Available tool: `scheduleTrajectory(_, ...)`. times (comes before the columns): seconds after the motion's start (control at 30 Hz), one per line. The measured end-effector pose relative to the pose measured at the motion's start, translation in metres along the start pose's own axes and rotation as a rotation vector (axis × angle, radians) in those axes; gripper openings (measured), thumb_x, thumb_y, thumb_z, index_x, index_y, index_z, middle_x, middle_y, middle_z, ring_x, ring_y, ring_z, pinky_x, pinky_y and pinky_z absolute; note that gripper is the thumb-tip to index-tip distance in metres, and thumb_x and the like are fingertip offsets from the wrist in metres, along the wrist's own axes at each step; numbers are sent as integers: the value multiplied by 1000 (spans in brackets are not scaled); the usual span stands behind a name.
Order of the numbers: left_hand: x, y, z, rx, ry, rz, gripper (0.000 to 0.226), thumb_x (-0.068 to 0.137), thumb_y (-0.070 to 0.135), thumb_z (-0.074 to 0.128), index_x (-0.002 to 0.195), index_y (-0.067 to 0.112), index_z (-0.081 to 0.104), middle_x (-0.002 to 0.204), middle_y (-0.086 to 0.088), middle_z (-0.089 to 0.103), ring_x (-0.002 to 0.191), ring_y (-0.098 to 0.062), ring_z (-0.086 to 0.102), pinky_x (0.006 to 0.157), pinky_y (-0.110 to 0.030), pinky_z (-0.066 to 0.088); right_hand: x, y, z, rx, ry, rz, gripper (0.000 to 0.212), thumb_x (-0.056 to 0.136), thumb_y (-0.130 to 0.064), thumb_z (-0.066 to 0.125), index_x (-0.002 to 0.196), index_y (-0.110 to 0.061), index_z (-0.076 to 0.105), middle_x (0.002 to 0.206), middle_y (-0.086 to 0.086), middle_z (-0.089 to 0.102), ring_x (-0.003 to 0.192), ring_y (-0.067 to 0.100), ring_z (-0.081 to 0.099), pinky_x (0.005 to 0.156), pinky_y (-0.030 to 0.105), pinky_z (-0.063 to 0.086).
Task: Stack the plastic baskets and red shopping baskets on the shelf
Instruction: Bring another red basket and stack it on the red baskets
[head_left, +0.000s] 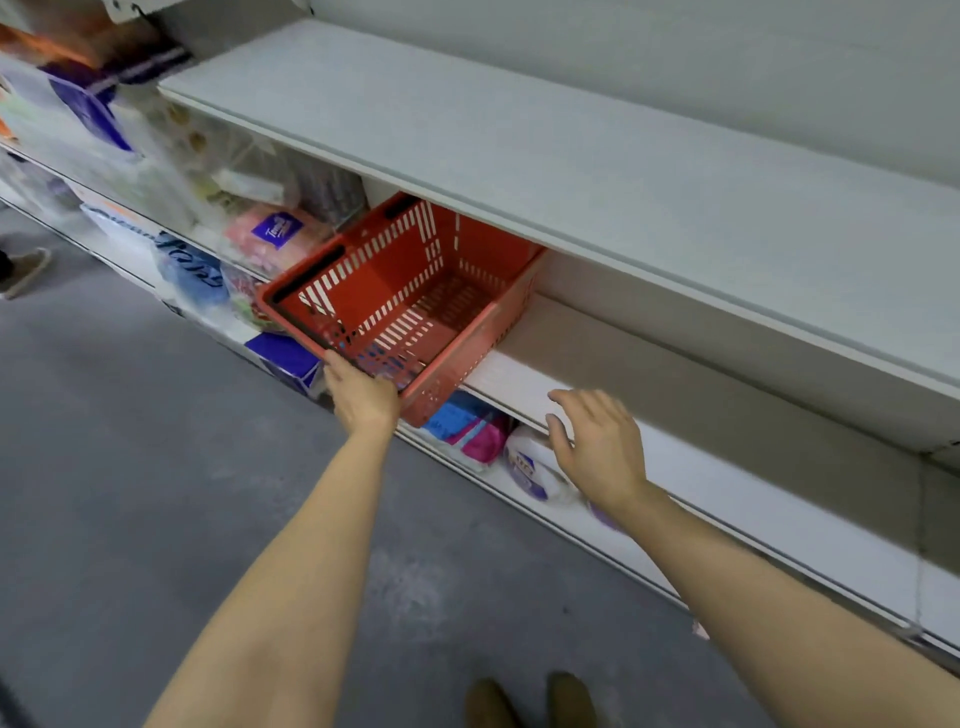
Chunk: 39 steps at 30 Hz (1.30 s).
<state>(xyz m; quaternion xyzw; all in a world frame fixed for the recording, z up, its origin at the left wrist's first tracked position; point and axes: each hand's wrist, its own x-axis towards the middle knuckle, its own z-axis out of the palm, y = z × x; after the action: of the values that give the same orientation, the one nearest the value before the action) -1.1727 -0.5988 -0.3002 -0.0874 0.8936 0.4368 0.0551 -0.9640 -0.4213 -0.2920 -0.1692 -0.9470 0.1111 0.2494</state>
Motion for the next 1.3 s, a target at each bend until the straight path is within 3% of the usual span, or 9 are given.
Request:
scheduleTrajectory(0.27, 38, -58, -24, -13, 110, 19, 74, 77, 10, 62, 148, 14, 40, 125, -22, 62, 115, -41, 59, 99, -48, 47, 19, 9, 22, 8, 6, 57, 31, 89, -24, 48, 104, -7, 68, 95, 6, 68, 89, 28, 60, 78, 39, 51)
scheduleTrajectory(0.37, 53, -83, -42, 55, 121, 97, 77, 83, 5, 63, 154, 14, 33, 134, -23, 58, 122, -42, 55, 102, -47, 42, 36, 13, 29, 56, 48, 211, 36, 93, -26, 48, 118, -6, 62, 112, 9, 64, 105, 26, 49, 92, 34, 39)
scheduleTrajectory(0.47, 70, -102, -56, 49, 66, 138, 83, 85, 3, 65, 156, 27, 29, 144, -12, 54, 130, -33, 52, 109, -43, 39, 59, 12, 34, 54, 96, 330, 39, 95, -27, 48, 123, -1, 55, 113, 17, 58, 105, 32, 46, 92, 36, 33)
scheduleTrajectory(0.6, 82, -115, -60, -111, 34, 98, 84, 86, -2, 62, 154, 36, 30, 149, -1, 49, 134, -21, 49, 115, -38, 35, 85, 10, 45, 115, -30, 464, 40, 99, -31, 50, 120, 3, 54, 111, 27, 60, 103, 42, 54, 90, 44, 38)
scheduleTrajectory(0.77, 85, -121, -62, -231, 9, 70, 83, 88, -7, 59, 154, 35, 32, 142, 16, 45, 129, -10, 47, 111, -35, 36, 112, 17, 66, 342, -184, 514, 61, 96, -19, 52, 152, -15, 27, 139, 19, 52, 119, 37, 56, 95, 35, 44)
scheduleTrajectory(0.87, 88, -120, -65, -254, 29, 61, 82, 86, -6, 60, 153, 34, 34, 137, 20, 46, 130, -10, 49, 112, -36, 37, 115, 18, 75, 434, -152, 608, 51, 96, -8, 49, 145, -10, 40, 123, 21, 63, 112, 35, 60, 87, 28, 44)
scheduleTrajectory(0.97, 83, -110, -67, -301, 32, 77, 76, 88, -10, 57, 154, 24, 36, 140, 16, 46, 128, -6, 49, 111, -27, 36, 103, 21, 78, 488, -86, 701, 29, 94, -7, 50, 120, 1, 59, 110, 23, 66, 104, 38, 62, 85, 33, 46)
scheduleTrajectory(1.07, 61, -102, -79, -285, 37, 107, 72, 90, -12, 54, 153, 17, 38, 140, 13, 47, 127, -4, 48, 106, -17, 35, 77, 17, 71, 580, -46, 637, 38, 92, -1, 47, 127, -11, 58, 108, 9, 68, 100, 27, 63, 86, 30, 48)
scheduleTrajectory(1.3, -3, -102, -119, -234, 97, 107, 70, 88, -11, 56, 150, 18, 42, 133, 15, 48, 122, -3, 49, 105, -20, 35, 30, 11, 35, 702, -61, 566, 66, 89, 0, 40, 139, -44, 43, 119, -4, 64, 108, 17, 61, 97, 45, 51)
